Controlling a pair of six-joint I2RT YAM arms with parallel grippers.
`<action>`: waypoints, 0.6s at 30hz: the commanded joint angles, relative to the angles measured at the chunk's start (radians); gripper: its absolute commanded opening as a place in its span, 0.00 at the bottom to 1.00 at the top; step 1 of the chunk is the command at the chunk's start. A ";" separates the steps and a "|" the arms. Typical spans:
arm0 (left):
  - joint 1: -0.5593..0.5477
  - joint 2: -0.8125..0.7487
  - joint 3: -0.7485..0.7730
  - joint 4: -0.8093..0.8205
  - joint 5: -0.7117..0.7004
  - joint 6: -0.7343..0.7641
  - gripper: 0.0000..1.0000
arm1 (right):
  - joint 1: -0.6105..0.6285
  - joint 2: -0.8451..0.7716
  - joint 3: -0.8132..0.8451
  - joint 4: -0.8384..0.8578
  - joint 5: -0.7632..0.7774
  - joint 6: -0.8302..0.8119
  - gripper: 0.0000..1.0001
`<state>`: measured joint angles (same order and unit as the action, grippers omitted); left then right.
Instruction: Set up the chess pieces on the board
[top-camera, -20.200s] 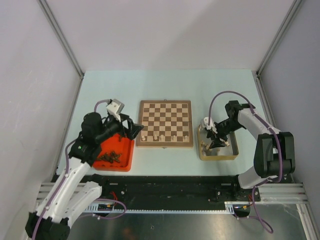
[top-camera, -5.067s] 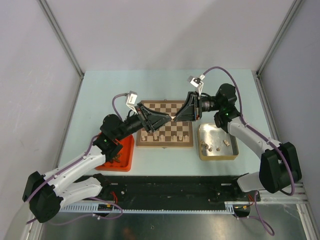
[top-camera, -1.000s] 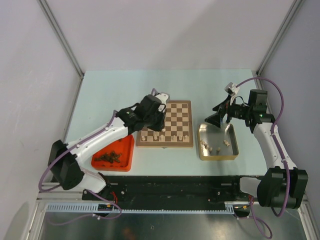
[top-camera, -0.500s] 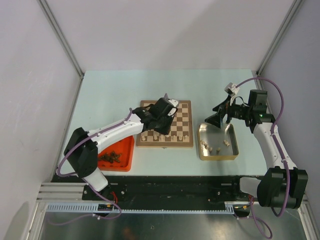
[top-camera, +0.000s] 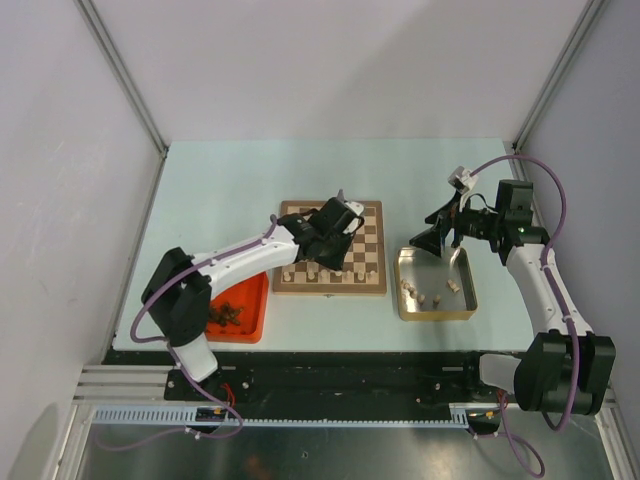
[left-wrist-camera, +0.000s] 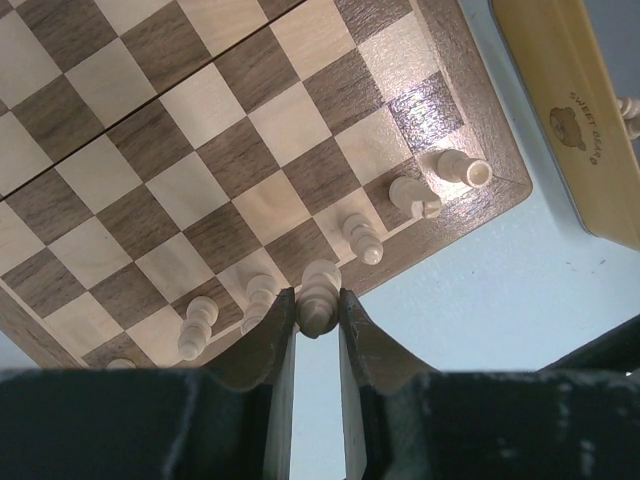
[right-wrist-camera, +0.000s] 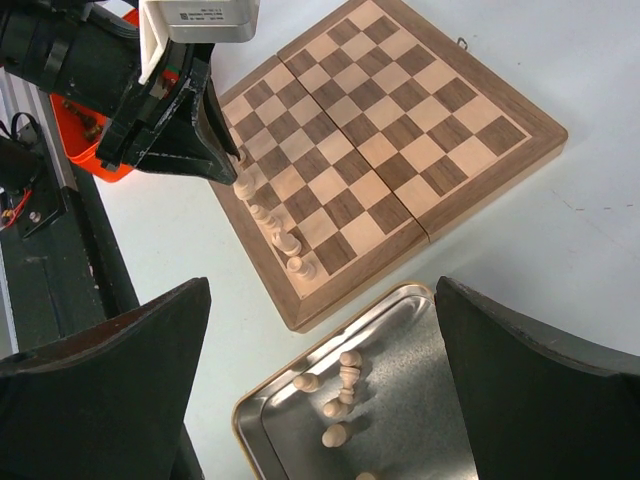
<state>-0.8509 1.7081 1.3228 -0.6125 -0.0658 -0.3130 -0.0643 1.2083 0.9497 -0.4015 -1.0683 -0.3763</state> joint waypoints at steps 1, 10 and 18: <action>-0.008 0.005 0.050 0.008 -0.031 0.006 0.10 | -0.005 0.007 0.034 -0.014 -0.004 -0.022 1.00; -0.014 0.024 0.053 0.005 -0.045 0.005 0.11 | -0.005 0.011 0.037 -0.022 -0.005 -0.027 1.00; -0.016 0.035 0.046 0.005 -0.049 0.011 0.12 | -0.005 0.017 0.040 -0.028 -0.005 -0.032 1.00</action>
<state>-0.8612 1.7355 1.3338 -0.6140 -0.0994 -0.3126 -0.0647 1.2205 0.9501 -0.4252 -1.0683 -0.3897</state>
